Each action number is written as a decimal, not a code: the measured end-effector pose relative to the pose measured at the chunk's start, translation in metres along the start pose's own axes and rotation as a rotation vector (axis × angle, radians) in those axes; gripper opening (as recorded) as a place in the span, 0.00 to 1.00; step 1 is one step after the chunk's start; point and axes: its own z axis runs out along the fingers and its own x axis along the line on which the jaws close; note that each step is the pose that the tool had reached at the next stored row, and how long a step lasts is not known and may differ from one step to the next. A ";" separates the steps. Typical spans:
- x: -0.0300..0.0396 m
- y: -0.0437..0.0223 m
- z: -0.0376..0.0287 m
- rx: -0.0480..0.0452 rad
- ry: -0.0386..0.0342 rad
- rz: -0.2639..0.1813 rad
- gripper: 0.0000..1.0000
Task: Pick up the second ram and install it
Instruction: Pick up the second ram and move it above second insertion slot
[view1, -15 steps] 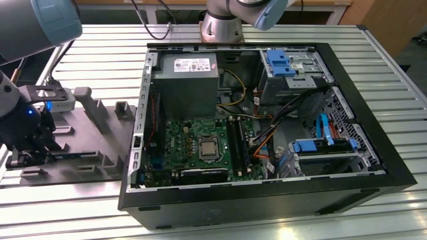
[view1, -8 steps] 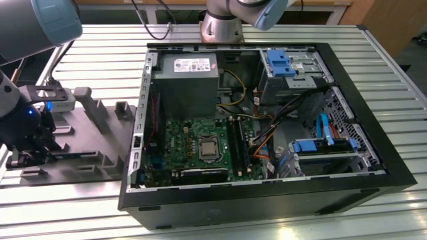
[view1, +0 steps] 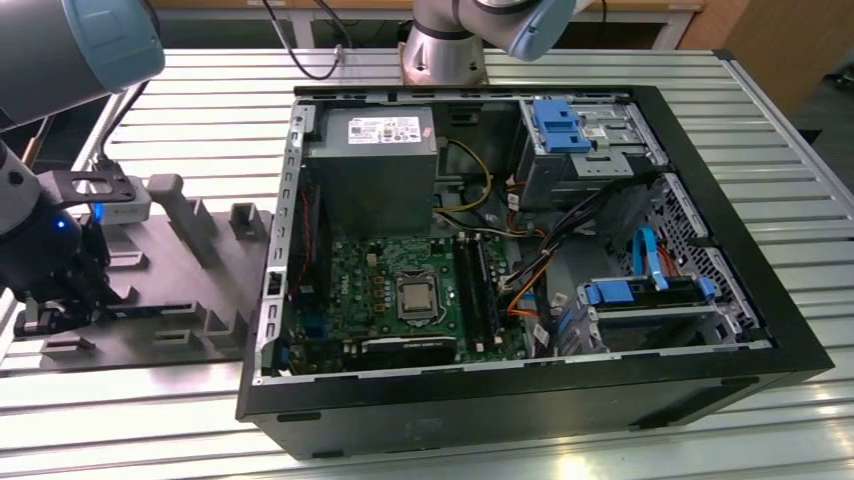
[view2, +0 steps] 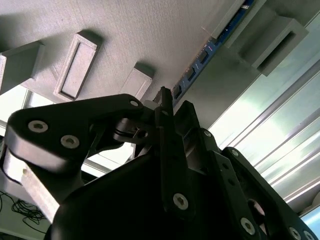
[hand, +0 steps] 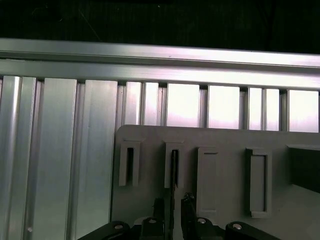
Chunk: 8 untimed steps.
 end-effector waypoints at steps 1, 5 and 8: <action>0.0000 0.0000 0.0000 0.0000 0.0000 0.000 0.27; 0.0000 0.0000 0.0000 0.0000 0.0000 0.000 0.13; 0.0000 0.0000 0.0000 0.0000 0.0000 0.000 0.12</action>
